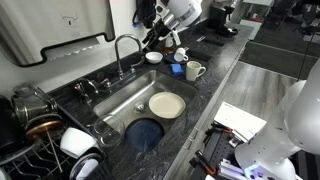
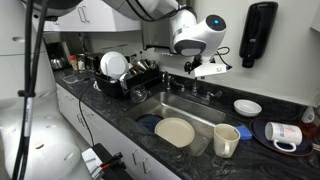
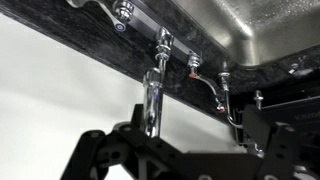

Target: Move the faucet head to the left

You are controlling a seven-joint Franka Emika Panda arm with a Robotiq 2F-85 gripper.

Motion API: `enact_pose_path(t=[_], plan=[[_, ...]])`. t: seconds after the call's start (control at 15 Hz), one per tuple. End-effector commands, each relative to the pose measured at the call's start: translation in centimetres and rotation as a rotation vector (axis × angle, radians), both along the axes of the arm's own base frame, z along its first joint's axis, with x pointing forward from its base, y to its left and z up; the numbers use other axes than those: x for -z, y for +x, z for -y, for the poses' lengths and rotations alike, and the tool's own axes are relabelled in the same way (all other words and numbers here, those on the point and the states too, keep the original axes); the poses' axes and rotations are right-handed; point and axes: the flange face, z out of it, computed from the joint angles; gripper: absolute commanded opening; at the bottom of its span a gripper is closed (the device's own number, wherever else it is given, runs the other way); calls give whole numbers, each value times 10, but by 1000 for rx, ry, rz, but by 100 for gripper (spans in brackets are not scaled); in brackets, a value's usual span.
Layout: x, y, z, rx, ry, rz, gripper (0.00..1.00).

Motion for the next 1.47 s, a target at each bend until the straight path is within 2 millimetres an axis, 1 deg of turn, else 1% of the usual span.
enact_pose_path(t=[0.0,0.13,0.27,0.4,0.6,0.87,1.07,1.13,1.2,1.27,1.4], plan=[[-5,-7,13,89,-58,22,100],[-1,0,8,86,-59,47,100],[5,6,-2,80,-43,47,100],[10,9,-13,60,-22,36,100],[18,12,-24,38,-1,24,100],[23,11,-25,18,35,3,100],[23,7,-23,-10,64,-29,100],[23,6,-22,-7,69,-36,75],[24,6,-21,-7,76,-41,74],[24,5,-19,-6,78,-43,68],[24,4,-19,-7,81,-47,52]])
